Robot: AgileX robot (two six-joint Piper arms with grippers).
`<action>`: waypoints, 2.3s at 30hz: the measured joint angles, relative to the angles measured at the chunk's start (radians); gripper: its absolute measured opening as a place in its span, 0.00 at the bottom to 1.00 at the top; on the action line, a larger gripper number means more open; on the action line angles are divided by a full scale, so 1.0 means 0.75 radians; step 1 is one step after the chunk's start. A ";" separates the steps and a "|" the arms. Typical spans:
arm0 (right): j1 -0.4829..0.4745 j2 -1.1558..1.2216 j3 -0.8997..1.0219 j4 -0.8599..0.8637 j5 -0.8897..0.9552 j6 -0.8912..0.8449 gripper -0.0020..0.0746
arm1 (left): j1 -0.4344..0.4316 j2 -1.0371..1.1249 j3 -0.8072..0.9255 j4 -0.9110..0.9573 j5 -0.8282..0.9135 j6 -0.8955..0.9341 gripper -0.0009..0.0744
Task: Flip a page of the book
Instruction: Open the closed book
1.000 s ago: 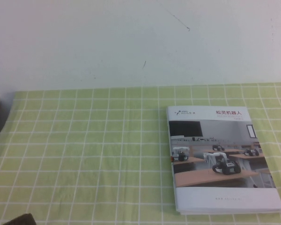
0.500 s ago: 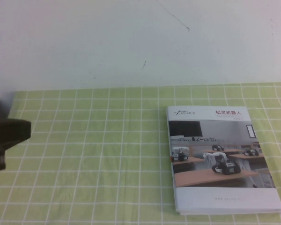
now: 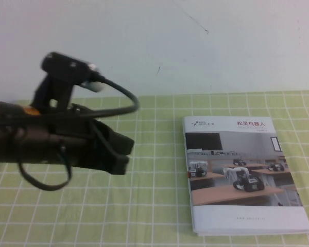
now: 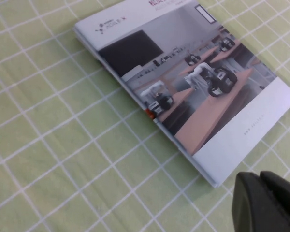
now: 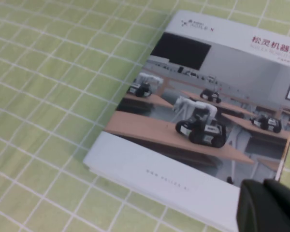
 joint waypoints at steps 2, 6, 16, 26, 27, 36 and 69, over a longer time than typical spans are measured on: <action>0.000 0.042 -0.050 -0.080 0.034 0.049 0.02 | -0.081 0.072 -0.001 0.005 -0.070 -0.005 0.01; 0.000 0.123 -0.100 -0.276 0.048 0.200 0.02 | -0.222 0.218 -0.001 0.006 -0.187 -0.010 0.01; 0.000 0.368 -0.158 -0.416 0.077 0.324 0.02 | -0.379 0.545 -0.027 -0.014 -0.440 0.021 0.01; 0.000 0.475 -0.224 -0.416 0.053 0.327 0.05 | -0.379 0.804 -0.287 -0.032 -0.418 0.049 0.01; 0.000 0.475 -0.224 -0.416 0.037 0.327 0.07 | -0.379 0.832 -0.312 -0.032 -0.410 0.051 0.01; 0.000 0.519 -0.229 -0.407 0.001 0.327 0.34 | -0.379 1.013 -0.384 -0.029 -0.380 0.051 0.01; 0.000 1.235 -0.518 -0.127 0.012 0.155 0.61 | -0.379 1.058 -0.393 0.046 -0.391 -0.023 0.01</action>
